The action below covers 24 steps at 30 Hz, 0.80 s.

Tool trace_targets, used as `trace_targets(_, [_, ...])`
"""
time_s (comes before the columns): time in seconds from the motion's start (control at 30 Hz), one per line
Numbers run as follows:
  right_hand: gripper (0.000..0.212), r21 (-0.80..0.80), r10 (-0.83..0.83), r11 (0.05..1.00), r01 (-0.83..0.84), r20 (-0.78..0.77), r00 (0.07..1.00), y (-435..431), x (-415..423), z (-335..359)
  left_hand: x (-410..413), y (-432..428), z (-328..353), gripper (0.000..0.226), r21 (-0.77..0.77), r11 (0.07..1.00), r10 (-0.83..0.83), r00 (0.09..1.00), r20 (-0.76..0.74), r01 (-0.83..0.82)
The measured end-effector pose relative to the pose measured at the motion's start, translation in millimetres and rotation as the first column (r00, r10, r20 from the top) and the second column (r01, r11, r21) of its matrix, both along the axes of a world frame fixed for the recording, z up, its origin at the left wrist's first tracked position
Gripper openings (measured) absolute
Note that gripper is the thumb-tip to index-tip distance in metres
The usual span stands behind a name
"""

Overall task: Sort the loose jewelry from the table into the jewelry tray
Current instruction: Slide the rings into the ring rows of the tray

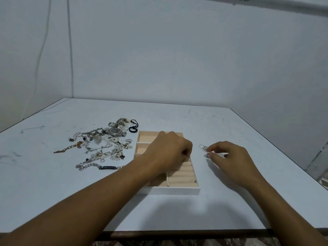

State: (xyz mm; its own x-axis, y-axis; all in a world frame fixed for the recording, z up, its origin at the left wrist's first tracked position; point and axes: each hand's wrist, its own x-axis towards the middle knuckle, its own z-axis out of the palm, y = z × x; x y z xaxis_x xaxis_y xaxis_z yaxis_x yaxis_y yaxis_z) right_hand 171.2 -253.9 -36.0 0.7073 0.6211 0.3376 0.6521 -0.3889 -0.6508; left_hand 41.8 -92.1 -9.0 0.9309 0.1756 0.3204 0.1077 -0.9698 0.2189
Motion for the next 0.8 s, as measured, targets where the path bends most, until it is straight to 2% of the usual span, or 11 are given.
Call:
trace_targets(0.2, [0.012, 0.025, -0.008, 1.000, 0.008, -0.002, 1.000, -2, 3, -1, -2, 5, -6, 0.019, 0.113, 0.992, -0.064, 0.997, 0.049, 0.058])
trace_targets(0.33, [0.015, 0.023, 0.000, 1.000, 0.000, -0.001, 1.000, 0, 1, -2, -2, 0, -6, 0.015, 0.058, 0.998, -0.025, 0.997, 0.071, 0.021])
trace_targets(0.43, [0.014, 0.021, 0.002, 1.000, -0.002, 0.004, 1.000, 0, 1, -3, -2, -3, -7, 0.015, 0.065, 0.998, 0.000, 0.999, 0.034, -0.002])
trace_targets(0.6, [0.013, 0.010, -0.011, 1.000, 0.011, -0.003, 1.000, -4, 3, -1, -4, -7, -4, 0.021, 0.165, 0.986, 0.017, 0.999, -0.043, -0.010])
trace_targets(0.8, [0.005, -0.169, -0.065, 0.983, 0.068, 0.019, 0.998, -2, 8, -1, -8, -7, -8, 0.018, 0.251, 0.968, -0.026, 1.000, -0.010, 0.028])
